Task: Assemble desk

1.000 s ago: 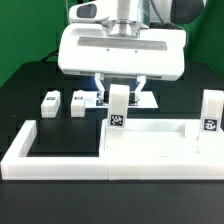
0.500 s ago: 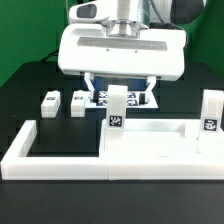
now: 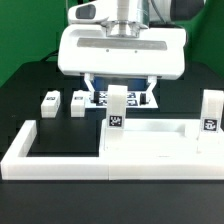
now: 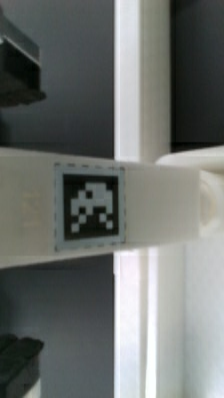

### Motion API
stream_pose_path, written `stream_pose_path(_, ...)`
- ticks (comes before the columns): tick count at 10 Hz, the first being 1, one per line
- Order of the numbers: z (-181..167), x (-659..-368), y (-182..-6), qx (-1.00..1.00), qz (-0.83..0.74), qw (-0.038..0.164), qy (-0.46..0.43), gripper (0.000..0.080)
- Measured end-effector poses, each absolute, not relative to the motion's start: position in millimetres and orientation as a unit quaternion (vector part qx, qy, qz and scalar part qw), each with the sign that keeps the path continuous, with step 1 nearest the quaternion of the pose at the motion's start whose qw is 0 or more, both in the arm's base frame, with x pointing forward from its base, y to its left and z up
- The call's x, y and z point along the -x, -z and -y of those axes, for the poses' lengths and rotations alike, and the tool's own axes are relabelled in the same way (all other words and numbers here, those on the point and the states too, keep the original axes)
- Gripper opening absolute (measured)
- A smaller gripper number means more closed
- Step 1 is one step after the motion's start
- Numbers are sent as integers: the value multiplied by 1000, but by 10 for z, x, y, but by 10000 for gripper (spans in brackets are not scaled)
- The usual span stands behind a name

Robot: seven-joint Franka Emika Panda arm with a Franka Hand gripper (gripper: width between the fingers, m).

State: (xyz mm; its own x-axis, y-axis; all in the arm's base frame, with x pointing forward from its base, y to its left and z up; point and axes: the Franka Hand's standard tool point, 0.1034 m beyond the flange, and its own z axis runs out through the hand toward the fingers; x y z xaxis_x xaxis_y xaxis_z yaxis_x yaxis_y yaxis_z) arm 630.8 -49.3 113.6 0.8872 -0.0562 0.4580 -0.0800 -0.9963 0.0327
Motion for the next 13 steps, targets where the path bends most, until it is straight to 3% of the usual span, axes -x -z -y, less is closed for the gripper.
stream_pose_path(2,443,-6420,-1229,-980,51,-6,-190,649)
stream_pose_path(3,460,-6464,-1234,-981,52,-7,-186,649)
stream_pose_path(4,444,-6404,-1134,-989,51,-19,-140,649)
stream_pose_path(7,613,-6339,-1083,-997,47,-29,-46,649)
stream_pose_path(9,609,-6365,-1091,-997,58,-28,-52,649)
stream_pose_path(11,613,-6364,-1090,-997,58,-28,-52,410)
stream_pose_path(12,609,-6364,-1090,-994,87,-30,-51,410)
stream_pose_path(13,611,-6364,-1089,-992,113,-31,-50,290)
